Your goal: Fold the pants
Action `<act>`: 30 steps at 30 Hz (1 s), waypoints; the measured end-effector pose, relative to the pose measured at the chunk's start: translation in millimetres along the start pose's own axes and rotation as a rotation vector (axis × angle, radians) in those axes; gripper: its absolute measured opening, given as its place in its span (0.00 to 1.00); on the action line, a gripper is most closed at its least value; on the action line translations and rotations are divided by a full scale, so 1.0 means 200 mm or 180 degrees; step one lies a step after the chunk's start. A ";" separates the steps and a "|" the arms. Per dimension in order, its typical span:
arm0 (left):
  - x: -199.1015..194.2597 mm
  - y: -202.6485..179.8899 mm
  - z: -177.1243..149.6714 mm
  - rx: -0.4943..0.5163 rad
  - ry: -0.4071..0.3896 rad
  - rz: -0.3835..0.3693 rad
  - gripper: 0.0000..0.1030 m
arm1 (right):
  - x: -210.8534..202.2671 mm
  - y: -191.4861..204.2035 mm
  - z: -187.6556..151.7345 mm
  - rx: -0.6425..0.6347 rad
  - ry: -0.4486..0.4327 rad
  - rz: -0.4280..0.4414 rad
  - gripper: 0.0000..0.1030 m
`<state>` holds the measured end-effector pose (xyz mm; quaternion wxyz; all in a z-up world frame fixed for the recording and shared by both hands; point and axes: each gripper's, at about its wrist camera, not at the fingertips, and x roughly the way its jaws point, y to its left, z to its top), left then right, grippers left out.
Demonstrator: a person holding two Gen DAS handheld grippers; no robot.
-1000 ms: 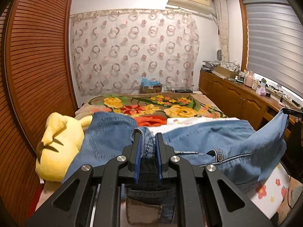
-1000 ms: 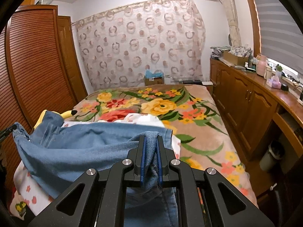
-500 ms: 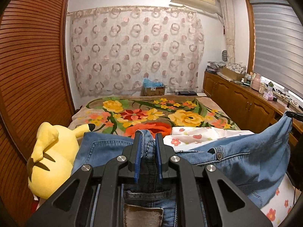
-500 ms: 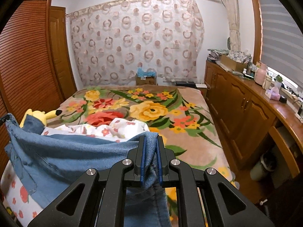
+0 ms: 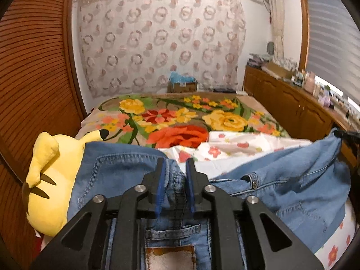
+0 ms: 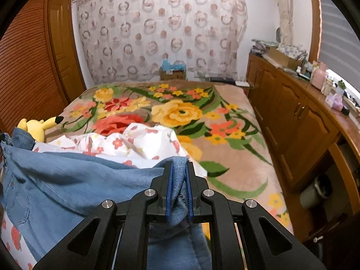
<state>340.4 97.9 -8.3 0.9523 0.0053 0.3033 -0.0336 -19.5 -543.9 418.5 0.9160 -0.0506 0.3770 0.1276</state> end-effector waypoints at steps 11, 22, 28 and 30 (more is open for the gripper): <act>-0.15 -0.08 -0.03 0.0075 -0.0108 -0.0240 0.80 | -0.04 -0.03 0.10 -0.0010 -0.0008 0.0009 0.46; -0.06 -0.36 -0.19 0.0220 0.0235 -0.0773 0.81 | 0.04 -0.10 0.03 0.0006 0.0292 0.0098 0.47; 0.00 -0.48 -0.28 0.0248 0.0436 -0.0955 0.81 | 0.17 -0.17 0.05 0.0068 0.0511 0.0067 0.47; 0.01 -0.50 -0.31 0.0250 0.0485 -0.0982 0.81 | 0.22 -0.19 0.07 0.0104 0.0585 0.0099 0.47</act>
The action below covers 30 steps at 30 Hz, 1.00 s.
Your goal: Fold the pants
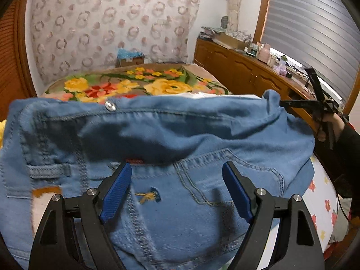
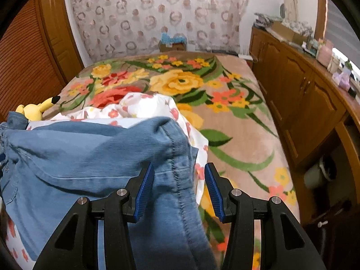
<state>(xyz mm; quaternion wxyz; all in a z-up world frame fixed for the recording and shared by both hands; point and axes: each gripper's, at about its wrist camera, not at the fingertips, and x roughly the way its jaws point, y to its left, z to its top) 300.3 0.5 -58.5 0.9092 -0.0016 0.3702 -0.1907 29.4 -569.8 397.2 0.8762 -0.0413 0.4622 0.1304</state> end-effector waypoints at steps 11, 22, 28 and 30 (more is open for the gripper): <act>0.02 -0.01 -0.02 0.0008 0.0088 0.0017 0.81 | 0.06 -0.04 0.06 0.0029 0.0165 0.0343 0.18; -0.06 0.06 -0.01 -0.0052 -0.0049 0.0159 0.81 | -0.21 -0.11 0.05 0.0167 -0.0603 0.0205 0.14; -0.11 0.16 -0.01 -0.0152 -0.0129 0.0322 0.81 | -0.19 -0.13 0.06 0.0402 -0.0744 -0.0319 0.14; -0.13 0.19 -0.02 -0.0187 -0.0133 0.0373 0.81 | -0.14 -0.09 0.05 0.0312 -0.0672 -0.0381 0.14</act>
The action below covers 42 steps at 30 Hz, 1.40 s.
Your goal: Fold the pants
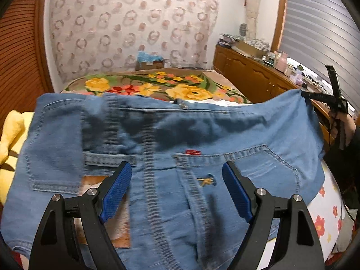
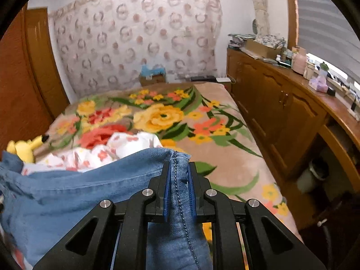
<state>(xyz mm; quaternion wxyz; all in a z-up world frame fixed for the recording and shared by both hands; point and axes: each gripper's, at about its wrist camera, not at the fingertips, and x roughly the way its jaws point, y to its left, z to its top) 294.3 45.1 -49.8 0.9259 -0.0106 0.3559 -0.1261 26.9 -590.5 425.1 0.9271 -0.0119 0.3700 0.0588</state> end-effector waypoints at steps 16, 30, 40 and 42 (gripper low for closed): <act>-0.17 0.07 -0.17 -0.0120 -0.0008 0.0171 0.81 | -0.33 -0.06 -0.09 -0.0139 0.0199 0.0350 0.43; -0.27 0.12 -0.34 -0.0207 0.0042 0.0285 0.81 | -0.48 -0.21 -0.30 0.0075 0.0480 0.0300 0.47; -0.24 0.14 -0.39 -0.0217 0.0134 0.0341 0.81 | -0.38 -0.17 -0.31 0.0330 0.0623 0.0361 0.50; -0.24 0.14 -0.39 -0.0223 0.0147 0.0344 0.81 | -0.38 -0.17 -0.30 0.0366 0.0593 0.0323 0.50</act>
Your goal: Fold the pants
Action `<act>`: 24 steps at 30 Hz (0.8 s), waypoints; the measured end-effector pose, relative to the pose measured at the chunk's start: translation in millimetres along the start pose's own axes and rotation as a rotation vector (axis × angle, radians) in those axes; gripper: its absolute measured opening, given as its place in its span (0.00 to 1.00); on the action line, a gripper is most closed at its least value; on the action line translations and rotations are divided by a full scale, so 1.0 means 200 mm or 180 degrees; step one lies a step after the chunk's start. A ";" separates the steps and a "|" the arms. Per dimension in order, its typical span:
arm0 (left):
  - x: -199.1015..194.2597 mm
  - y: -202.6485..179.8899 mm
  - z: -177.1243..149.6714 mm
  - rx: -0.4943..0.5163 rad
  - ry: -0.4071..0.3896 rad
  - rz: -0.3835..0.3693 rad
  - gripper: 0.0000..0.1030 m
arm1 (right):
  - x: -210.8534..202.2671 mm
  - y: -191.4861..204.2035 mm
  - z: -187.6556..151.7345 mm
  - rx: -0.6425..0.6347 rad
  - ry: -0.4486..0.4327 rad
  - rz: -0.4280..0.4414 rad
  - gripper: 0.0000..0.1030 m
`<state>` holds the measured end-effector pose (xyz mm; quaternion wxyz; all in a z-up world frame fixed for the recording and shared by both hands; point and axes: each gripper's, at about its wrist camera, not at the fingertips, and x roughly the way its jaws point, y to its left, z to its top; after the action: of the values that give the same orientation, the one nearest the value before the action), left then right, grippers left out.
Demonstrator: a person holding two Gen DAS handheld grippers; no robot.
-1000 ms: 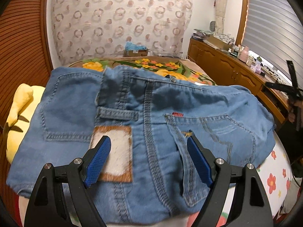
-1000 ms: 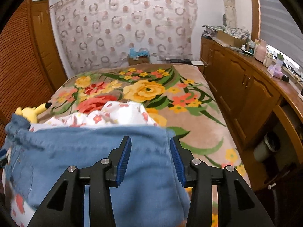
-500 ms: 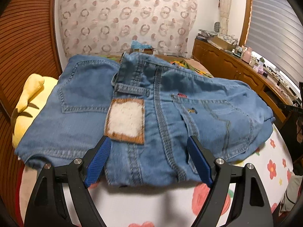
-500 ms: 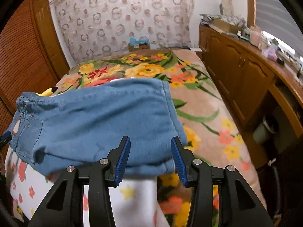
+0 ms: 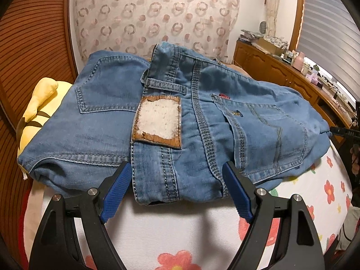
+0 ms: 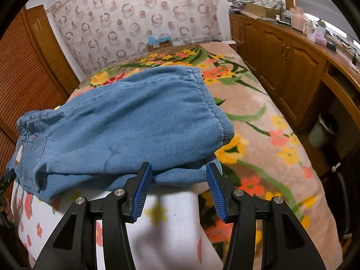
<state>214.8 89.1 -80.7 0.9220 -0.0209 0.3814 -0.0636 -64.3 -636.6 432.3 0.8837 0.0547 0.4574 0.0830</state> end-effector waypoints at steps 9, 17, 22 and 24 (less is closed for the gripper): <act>0.04 -0.01 -0.02 0.0003 0.0068 0.0005 0.81 | 0.09 -0.02 0.03 0.0251 -0.0030 -0.0168 0.51; 0.05 0.01 -0.04 -0.0017 0.0113 -0.0015 0.81 | 0.13 -0.03 0.01 0.0445 0.0181 -0.0206 0.66; 0.05 0.01 -0.04 -0.0018 0.0099 -0.0034 0.80 | 0.14 -0.09 0.03 0.0673 0.0300 0.0065 0.69; 0.04 0.00 -0.04 -0.0009 0.0088 -0.0024 0.74 | 0.16 -0.11 0.03 0.0763 0.0333 0.0199 0.69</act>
<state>215.5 88.4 -92.2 0.9163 -0.0227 0.3942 -0.0668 -39.3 -652.7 405.6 0.8428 0.1697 0.5076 0.0580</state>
